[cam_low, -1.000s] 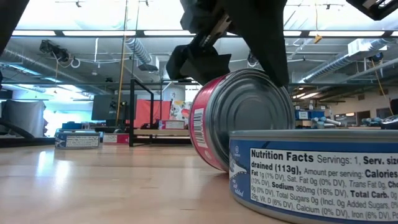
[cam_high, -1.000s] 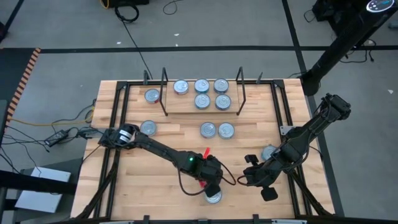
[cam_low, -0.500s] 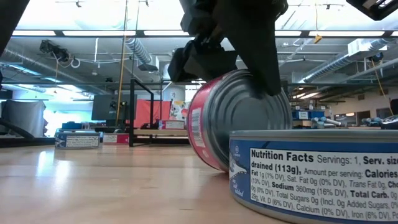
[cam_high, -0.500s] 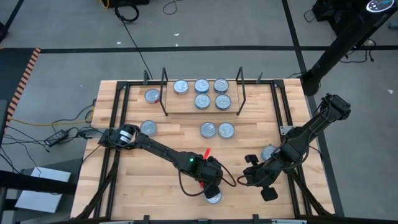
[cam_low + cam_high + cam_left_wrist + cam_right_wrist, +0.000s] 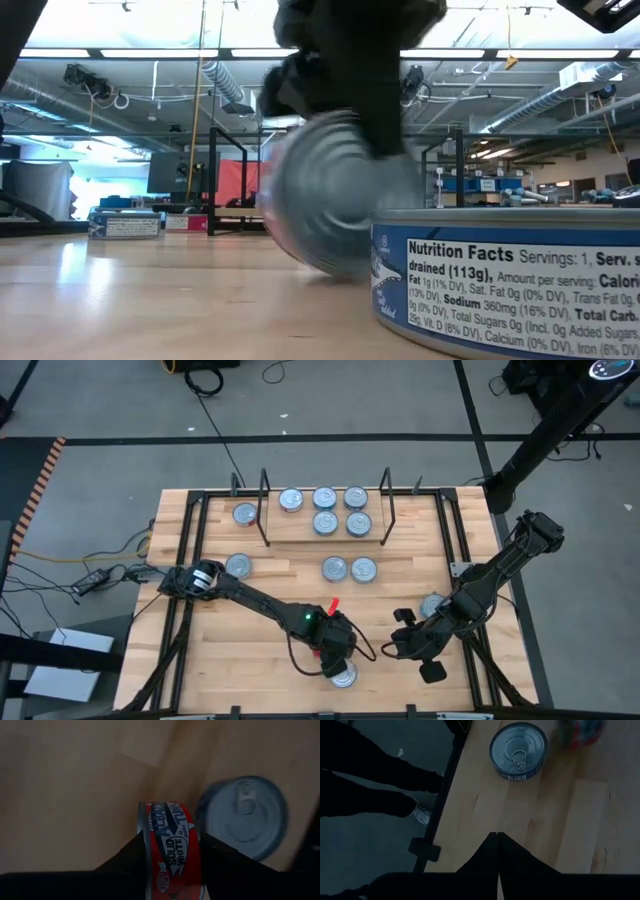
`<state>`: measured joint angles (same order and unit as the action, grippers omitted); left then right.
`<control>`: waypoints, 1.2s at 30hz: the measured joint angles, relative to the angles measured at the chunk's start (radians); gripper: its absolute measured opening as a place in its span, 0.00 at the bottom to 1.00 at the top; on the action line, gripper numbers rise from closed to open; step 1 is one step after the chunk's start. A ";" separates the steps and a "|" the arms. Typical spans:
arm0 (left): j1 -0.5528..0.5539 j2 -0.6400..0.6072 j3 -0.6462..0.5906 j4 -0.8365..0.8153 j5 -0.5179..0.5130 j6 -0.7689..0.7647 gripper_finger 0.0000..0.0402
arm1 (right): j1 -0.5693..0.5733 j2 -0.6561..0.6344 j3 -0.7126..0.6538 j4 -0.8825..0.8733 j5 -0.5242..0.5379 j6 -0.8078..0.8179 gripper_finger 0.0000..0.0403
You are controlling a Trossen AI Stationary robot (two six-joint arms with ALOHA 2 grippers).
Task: Stack canned seafood by type on shelf
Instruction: Put the red tuna can on the shelf
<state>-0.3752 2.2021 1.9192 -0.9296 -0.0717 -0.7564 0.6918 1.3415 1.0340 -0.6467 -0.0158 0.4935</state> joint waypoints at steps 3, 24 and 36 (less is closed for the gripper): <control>0.005 0.000 0.071 -0.153 -0.077 0.008 0.36 | 0.001 0.000 0.000 -0.006 0.001 0.000 0.02; 0.253 -0.008 0.295 -0.646 -0.606 0.124 0.36 | 0.089 -0.065 0.000 -0.074 0.274 0.198 0.00; 0.409 -0.011 0.078 -0.630 -0.698 0.285 0.36 | 0.056 -0.105 0.000 -0.151 0.278 0.273 0.00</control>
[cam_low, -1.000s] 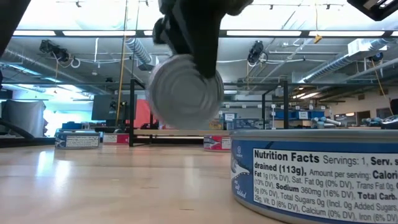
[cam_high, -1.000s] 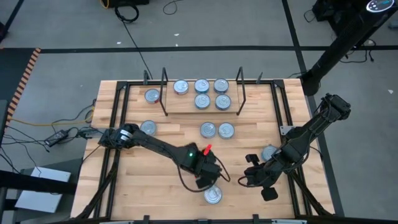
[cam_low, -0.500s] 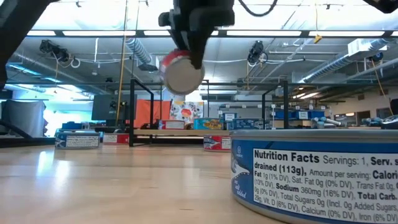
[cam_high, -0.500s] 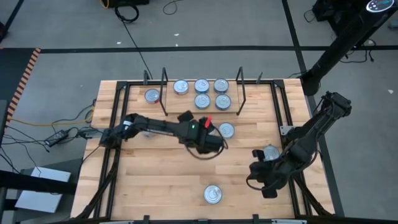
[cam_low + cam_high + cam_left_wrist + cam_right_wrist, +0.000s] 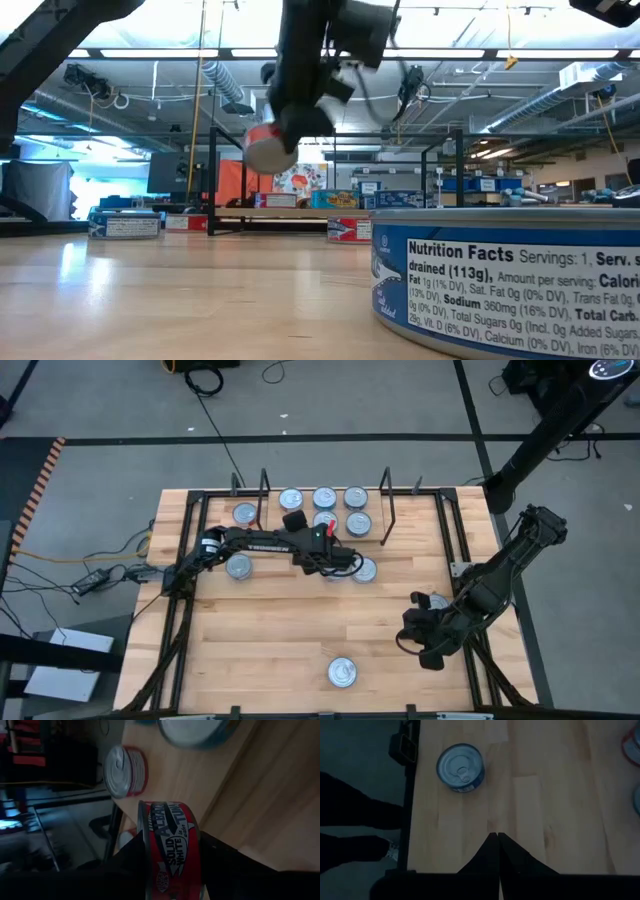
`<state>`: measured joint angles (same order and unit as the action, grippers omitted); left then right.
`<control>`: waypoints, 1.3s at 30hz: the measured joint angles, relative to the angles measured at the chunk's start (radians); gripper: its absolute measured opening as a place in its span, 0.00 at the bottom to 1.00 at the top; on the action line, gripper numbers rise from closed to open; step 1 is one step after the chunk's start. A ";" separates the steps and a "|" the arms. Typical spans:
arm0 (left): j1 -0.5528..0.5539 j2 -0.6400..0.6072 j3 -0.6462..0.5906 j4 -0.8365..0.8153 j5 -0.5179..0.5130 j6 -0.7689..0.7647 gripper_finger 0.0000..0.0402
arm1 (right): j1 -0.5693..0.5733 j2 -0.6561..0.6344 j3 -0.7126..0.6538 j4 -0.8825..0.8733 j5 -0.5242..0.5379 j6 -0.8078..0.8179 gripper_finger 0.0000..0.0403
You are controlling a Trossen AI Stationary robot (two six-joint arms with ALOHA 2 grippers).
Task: Stack canned seafood by type on shelf
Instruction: Put the red tuna can on the shelf
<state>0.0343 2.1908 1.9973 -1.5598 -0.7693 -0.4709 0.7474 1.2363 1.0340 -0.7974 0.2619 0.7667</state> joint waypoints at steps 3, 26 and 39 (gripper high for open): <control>0.014 -0.001 -0.073 0.054 -0.004 0.039 0.36 | -0.008 -0.020 0.000 -0.018 0.000 0.016 0.00; 0.165 -0.004 -0.124 0.313 0.103 0.338 0.36 | -0.076 -0.051 0.000 -0.030 0.007 0.018 0.00; 0.195 -0.006 -0.124 0.313 0.166 0.393 0.44 | -0.076 -0.051 0.000 -0.030 0.006 0.027 0.01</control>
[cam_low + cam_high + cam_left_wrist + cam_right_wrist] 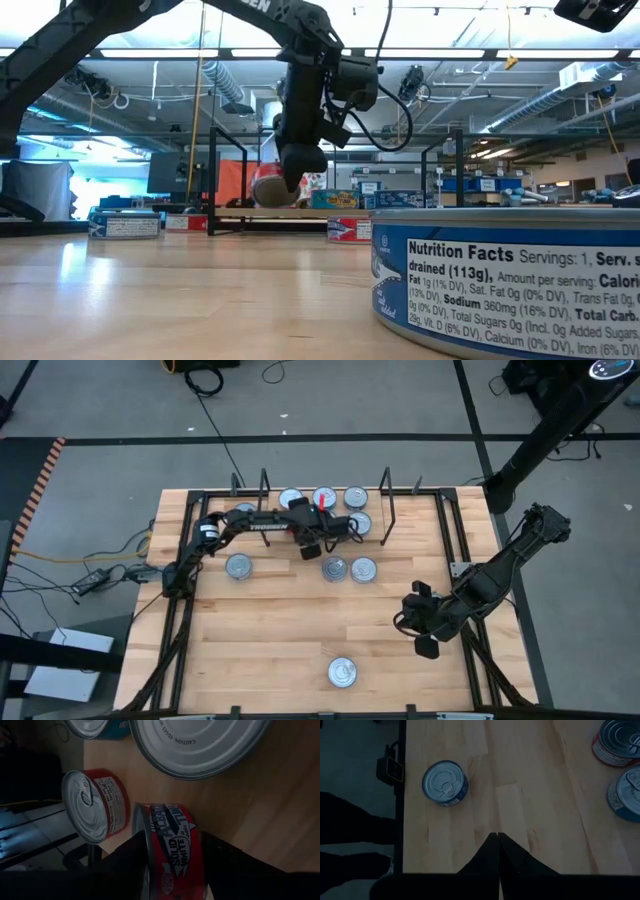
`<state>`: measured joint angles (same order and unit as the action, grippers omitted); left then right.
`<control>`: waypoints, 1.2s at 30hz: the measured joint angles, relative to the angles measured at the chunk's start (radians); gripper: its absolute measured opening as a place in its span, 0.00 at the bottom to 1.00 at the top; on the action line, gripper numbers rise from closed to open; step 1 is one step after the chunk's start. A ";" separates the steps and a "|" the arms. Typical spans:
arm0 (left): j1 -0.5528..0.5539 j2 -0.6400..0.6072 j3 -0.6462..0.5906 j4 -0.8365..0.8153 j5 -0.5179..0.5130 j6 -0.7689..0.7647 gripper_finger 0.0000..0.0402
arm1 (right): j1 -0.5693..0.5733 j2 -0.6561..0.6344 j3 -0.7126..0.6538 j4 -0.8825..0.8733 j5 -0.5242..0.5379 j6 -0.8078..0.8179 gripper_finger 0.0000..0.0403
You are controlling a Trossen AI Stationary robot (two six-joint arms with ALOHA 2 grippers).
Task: Stack canned seafood by type on shelf
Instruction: Put the red tuna can on the shelf
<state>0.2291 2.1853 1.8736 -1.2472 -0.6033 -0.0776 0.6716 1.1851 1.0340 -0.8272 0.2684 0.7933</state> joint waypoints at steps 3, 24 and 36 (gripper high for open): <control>0.005 0.000 0.001 0.011 0.039 0.018 0.45 | 0.000 0.000 0.000 0.000 0.000 0.000 0.01; 0.011 0.002 0.000 0.015 0.123 0.021 0.63 | 0.000 0.000 0.000 0.000 0.000 0.001 0.01; 0.054 0.002 0.000 0.016 0.108 0.026 0.69 | -0.001 0.000 0.000 0.000 0.000 0.019 0.01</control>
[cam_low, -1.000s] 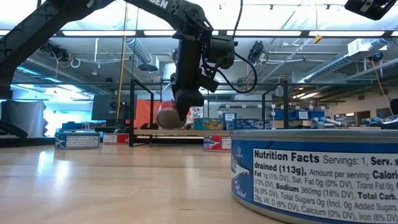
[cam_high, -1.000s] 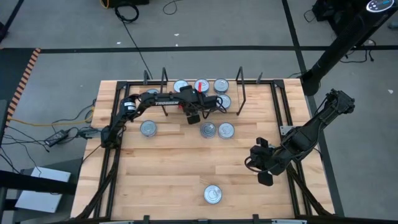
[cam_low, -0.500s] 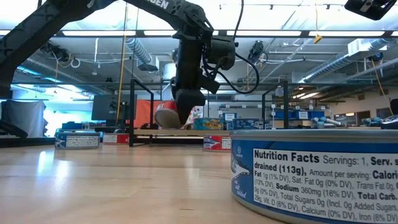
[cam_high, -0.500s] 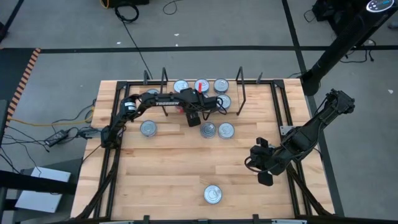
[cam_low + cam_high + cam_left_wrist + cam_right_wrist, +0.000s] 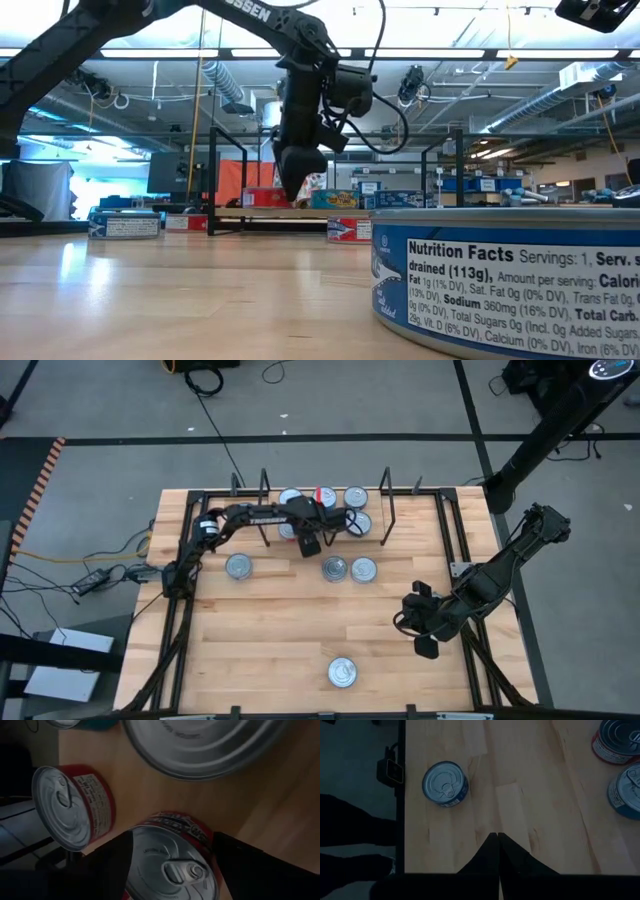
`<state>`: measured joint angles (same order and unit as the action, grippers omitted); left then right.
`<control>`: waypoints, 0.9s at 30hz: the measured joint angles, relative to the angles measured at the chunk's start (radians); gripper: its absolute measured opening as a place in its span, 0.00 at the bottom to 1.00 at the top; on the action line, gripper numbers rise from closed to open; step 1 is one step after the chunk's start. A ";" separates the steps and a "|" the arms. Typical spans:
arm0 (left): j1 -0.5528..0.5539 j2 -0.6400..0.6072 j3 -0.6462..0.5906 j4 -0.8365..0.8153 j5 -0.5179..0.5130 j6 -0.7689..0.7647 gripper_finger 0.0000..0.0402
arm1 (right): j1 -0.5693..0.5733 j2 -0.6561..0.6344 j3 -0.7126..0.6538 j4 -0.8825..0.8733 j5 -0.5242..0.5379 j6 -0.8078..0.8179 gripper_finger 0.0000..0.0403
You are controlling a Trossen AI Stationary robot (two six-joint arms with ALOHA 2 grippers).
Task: Stack canned seafood by type on shelf
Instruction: Put the red tuna can on the shelf
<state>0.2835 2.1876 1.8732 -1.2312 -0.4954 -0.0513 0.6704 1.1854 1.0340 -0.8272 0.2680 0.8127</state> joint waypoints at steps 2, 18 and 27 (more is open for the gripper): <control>0.008 0.000 0.000 0.000 -0.007 0.007 0.69 | 0.000 0.000 0.000 0.000 0.000 0.000 0.01; -0.019 -0.008 0.109 -0.067 -0.004 -0.020 0.61 | 0.000 0.000 0.000 0.000 0.000 -0.001 0.01; 0.026 -0.038 0.103 -0.164 0.084 -0.088 0.24 | 0.000 0.000 0.000 -0.006 0.000 -0.003 0.01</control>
<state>0.3096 2.1493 1.9761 -1.3956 -0.4111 -0.1397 0.6708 1.1858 1.0340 -0.8330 0.2680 0.8093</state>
